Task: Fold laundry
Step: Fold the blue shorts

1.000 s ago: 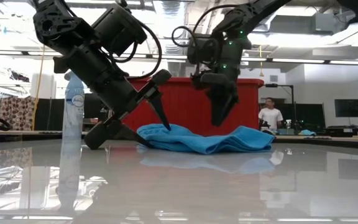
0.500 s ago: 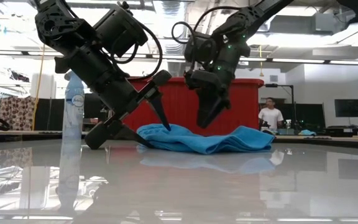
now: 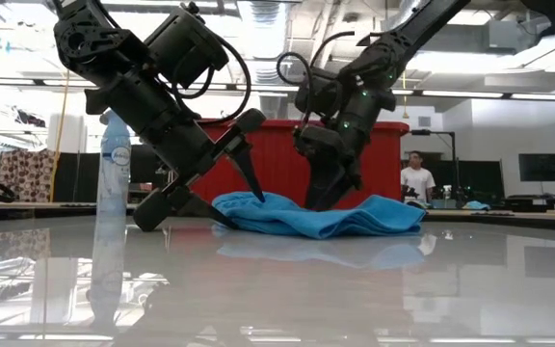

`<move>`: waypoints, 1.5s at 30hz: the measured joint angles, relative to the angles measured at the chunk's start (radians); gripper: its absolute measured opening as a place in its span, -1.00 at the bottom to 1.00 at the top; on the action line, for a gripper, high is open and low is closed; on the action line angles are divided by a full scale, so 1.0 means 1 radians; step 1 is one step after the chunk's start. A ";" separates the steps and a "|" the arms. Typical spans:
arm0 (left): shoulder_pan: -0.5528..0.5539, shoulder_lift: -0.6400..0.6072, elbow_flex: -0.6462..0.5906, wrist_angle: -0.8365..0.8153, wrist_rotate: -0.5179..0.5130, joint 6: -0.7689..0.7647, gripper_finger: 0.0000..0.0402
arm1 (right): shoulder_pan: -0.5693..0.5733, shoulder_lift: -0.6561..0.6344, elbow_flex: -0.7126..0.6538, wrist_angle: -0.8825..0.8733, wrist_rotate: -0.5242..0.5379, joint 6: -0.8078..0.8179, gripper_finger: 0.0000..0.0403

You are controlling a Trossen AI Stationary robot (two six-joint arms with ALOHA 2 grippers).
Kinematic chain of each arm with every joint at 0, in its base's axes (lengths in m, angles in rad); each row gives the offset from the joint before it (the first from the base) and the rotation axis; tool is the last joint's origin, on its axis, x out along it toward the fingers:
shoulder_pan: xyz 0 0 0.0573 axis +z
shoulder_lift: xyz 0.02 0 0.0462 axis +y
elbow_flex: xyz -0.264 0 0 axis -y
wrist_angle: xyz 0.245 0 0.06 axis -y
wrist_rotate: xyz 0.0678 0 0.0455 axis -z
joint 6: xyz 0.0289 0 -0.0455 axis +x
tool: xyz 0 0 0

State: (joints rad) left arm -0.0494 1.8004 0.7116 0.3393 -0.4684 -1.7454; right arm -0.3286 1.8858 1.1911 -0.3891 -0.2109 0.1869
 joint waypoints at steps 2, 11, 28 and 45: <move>0.000 0.000 0.000 0.000 -0.001 -0.001 0.08 | 0.009 0.002 -0.028 0.047 0.006 0.019 0.17; 0.002 0.002 0.000 -0.025 0.003 0.006 0.08 | 0.006 0.021 -0.052 0.129 0.026 0.031 0.17; 0.019 0.025 0.006 -0.086 0.008 -0.018 -0.40 | 0.029 0.064 -0.051 0.172 0.039 0.025 -0.45; 0.035 0.053 0.050 -0.116 -0.023 0.085 -0.99 | 0.041 0.061 -0.050 0.194 -0.073 0.153 -0.90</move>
State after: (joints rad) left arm -0.0139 1.8534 0.7616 0.2232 -0.4909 -1.6602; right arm -0.2876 1.9472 1.1407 -0.1949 -0.2836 0.3397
